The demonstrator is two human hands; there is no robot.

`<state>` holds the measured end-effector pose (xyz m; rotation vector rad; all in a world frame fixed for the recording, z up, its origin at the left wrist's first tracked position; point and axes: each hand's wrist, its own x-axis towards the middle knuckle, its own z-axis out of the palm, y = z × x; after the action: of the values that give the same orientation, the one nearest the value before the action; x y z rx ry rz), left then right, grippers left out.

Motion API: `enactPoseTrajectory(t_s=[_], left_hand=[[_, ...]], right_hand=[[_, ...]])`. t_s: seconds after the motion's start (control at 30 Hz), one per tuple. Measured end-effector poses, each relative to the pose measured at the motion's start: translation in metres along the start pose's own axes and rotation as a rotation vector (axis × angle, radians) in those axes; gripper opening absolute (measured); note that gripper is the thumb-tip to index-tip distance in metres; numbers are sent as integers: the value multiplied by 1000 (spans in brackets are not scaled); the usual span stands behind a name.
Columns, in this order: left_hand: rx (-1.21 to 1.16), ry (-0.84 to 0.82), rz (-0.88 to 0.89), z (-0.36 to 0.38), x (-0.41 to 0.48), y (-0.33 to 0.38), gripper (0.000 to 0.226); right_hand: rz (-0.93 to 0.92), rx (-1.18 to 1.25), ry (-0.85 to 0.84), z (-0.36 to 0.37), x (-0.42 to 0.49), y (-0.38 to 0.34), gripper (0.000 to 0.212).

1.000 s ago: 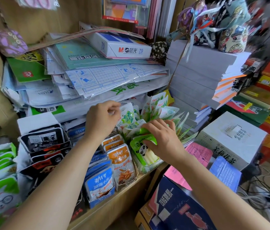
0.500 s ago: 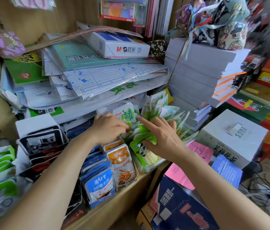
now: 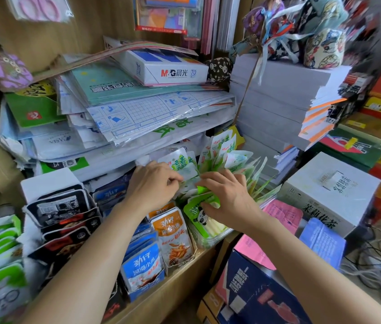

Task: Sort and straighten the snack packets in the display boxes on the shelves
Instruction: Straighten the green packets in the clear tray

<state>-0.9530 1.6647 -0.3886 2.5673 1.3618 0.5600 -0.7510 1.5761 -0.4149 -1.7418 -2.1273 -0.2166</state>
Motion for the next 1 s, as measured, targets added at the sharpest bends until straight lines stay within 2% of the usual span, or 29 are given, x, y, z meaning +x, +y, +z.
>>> enactPoseTrajectory(t_s=[0.17, 0.27, 0.37, 0.47, 0.53, 0.57, 0.67, 0.83, 1.0], left_hand=[[3, -101, 13, -2, 1, 5, 34], [-176, -150, -28, -10, 0, 8, 34], [-368, -182, -34, -11, 1, 4, 34], [-426, -142, -88, -11, 12, -2, 26], [-268, -20, -96, -12, 24, -2, 18], [-159, -18, -82, -13, 30, 0, 16], [58, -139, -54, -10, 49, 6, 25], [267, -170, 2, -1, 60, 11, 11], [140, -133, -7, -5, 58, 8, 11]], right_hand=[[-11, 22, 7, -1, 1, -1, 41], [-23, 40, -8, -2, 4, -1, 42], [-11, 53, -35, -3, 5, 0, 55], [-3, 52, -18, -3, 2, 0, 53], [-6, 54, -8, -2, 1, 0, 52], [-8, 55, -7, -1, 0, 1, 51], [-17, 57, -15, 0, -3, 2, 48], [-27, 77, -2, 0, -7, 3, 47], [-31, 88, 13, -1, -8, 1, 46]])
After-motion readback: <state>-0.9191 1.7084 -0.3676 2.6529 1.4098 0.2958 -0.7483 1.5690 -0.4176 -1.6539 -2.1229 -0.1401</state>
